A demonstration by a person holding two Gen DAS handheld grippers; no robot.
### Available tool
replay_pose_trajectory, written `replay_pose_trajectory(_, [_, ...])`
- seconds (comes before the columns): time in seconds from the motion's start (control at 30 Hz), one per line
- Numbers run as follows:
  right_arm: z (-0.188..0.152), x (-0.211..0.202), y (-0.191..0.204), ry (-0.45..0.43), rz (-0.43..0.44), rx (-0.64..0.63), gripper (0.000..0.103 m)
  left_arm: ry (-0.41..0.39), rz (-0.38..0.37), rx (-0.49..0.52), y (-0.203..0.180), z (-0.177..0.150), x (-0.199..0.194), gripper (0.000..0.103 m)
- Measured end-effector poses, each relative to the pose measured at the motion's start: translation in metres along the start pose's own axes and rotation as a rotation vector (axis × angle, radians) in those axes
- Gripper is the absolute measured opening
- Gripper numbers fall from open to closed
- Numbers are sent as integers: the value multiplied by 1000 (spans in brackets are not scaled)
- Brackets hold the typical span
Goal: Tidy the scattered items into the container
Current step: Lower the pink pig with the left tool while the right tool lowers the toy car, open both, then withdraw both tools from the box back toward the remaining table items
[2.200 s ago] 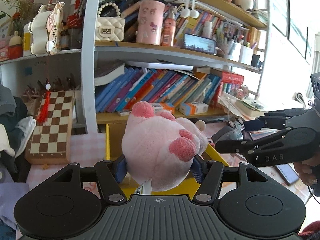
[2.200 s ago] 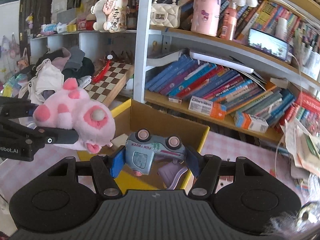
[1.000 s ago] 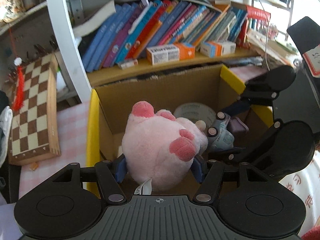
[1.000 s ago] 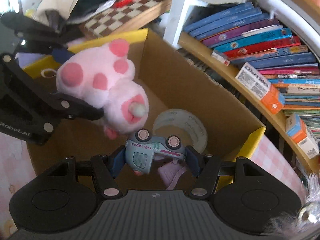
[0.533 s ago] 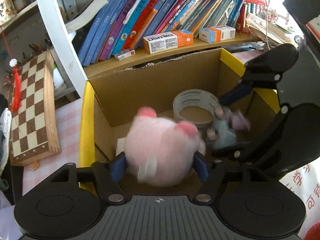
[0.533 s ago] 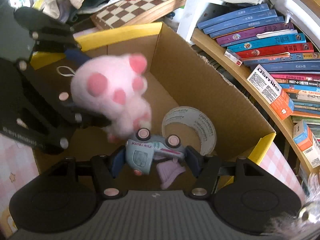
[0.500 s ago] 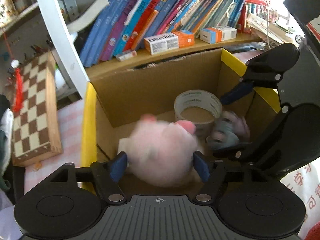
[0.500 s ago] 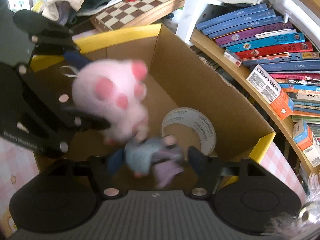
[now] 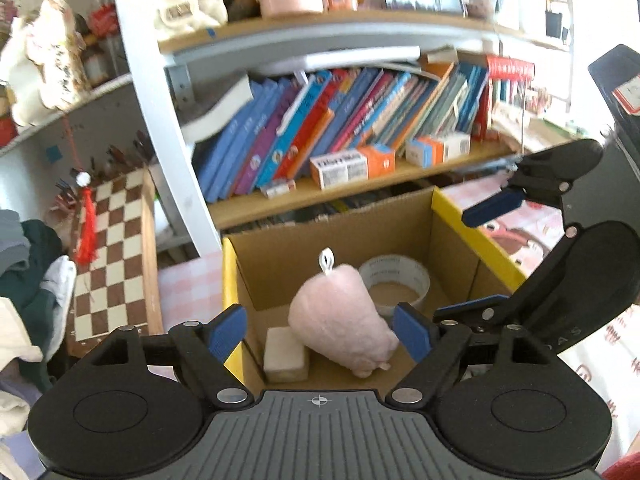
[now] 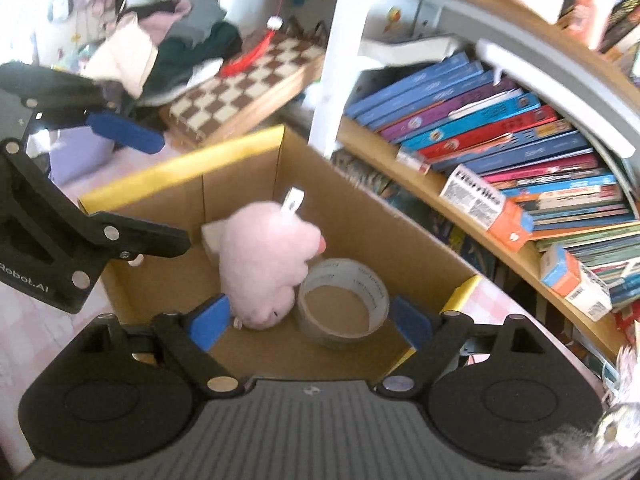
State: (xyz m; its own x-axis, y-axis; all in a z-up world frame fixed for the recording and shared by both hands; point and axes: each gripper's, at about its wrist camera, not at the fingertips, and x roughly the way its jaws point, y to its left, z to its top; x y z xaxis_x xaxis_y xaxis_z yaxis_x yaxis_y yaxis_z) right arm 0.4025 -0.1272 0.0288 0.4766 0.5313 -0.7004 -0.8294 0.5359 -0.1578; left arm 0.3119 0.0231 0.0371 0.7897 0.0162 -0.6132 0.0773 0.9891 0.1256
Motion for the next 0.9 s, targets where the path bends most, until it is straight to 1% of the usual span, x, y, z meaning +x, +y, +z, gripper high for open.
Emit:
replay_pose_trajectory(0.1, [1,-16,7,-32,-4,3,89,-36,7,-19,1,-2,-16,83])
replay_pose_trajectory(0.23, [0,-37,21,-81,-36,-1,89,-79,19,-52,5,-8,-38,84])
replay_pose_trajectory(0.43, [-4,-64,40,-153,-80,17,89,-112,33,-110,14,-25,-62,84])
replay_pose_trajectory(0.67, [-12,-87,61,-188,-122,60,89,-121,20,-149,21,-47,-83,85])
replay_pose_trajectory(0.83, [-20,-98,77,-185,-164,87,91,-118,13,-159,27,-63,-97,85])
replay_pose_trajectory(0.87, [-23,-100,81,-184,-175,95,91,-117,11,-161,28,-67,-101,85])
replay_pose_trajectory(0.9, [-25,-103,84,-184,-187,105,91,-117,13,-160,28,-71,-104,88])
